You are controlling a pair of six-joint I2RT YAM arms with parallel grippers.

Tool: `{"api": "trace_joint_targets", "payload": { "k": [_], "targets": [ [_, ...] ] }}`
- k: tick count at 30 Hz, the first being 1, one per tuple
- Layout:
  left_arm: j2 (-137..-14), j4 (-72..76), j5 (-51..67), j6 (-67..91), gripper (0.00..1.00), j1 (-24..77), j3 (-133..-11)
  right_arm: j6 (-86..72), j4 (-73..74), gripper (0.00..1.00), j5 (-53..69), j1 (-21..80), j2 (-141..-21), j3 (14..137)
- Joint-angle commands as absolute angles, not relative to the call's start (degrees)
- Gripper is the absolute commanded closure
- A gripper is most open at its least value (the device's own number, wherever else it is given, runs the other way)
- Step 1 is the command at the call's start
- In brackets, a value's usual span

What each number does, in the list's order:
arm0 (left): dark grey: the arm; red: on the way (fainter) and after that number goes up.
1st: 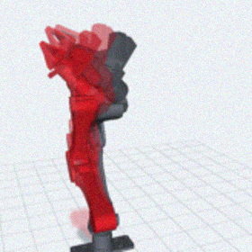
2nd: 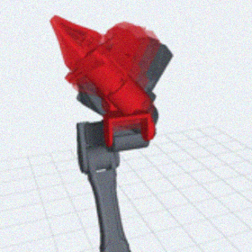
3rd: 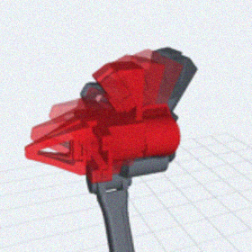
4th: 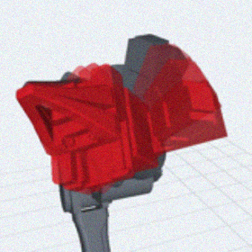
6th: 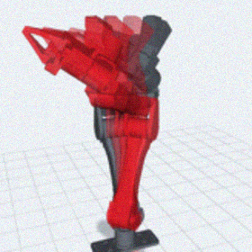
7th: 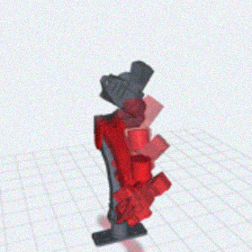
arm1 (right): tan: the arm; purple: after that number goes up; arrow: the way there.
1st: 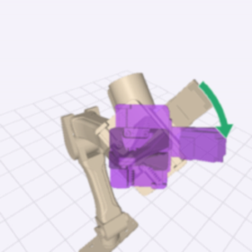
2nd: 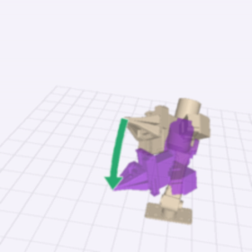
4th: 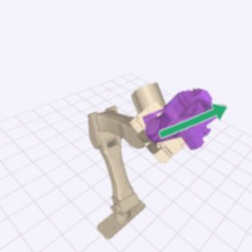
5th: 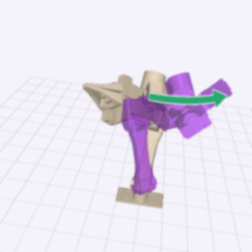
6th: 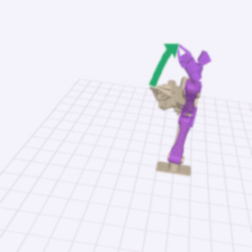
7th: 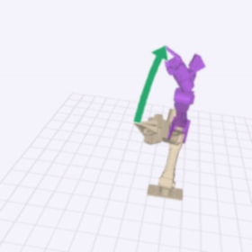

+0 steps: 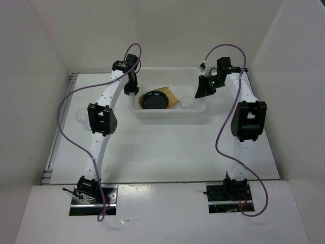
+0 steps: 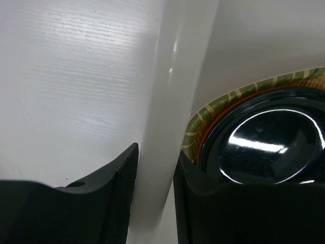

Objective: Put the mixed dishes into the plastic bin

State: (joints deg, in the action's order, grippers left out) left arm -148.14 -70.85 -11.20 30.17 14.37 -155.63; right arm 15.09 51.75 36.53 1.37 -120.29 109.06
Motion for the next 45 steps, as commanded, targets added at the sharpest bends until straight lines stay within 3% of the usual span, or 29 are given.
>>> {"api": "trace_joint_targets", "payload": {
  "k": [1, 6, 12, 19, 31, 45],
  "targets": [
    [-143.37, -69.89, -14.59, 31.2, 0.75, 14.77, -144.79, 17.31, 52.65, 0.7, 33.05, 0.88, -120.06, 105.65],
    [-125.12, -50.58, -9.86, 34.89, 0.79, 13.19, -112.02, 19.15, 52.65, 0.7, 33.05, 0.88, -117.17, 100.73],
    [-117.43, -48.34, -9.84, 34.28, 0.8, 13.18, -97.4, 21.0, 53.79, 0.71, 33.05, 0.88, -114.18, 98.79],
    [-113.12, -47.29, -10.37, 34.8, 0.8, 15.03, -93.7, 24.08, 57.83, 0.73, 32.44, 0.35, -107.85, 94.4],
    [-109.78, -48.87, -11.43, 33.66, 0.8, 15.03, -93.69, 28.12, 60.29, 0.91, 23.55, 7.38, -103.8, 80.78],
    [-106.7, -46.49, -9.32, 32.52, 0.8, 10.73, -88.42, 27.6, 65.65, 0.96, 26.72, 16.69, -99.41, 81.91]
  ]
}}
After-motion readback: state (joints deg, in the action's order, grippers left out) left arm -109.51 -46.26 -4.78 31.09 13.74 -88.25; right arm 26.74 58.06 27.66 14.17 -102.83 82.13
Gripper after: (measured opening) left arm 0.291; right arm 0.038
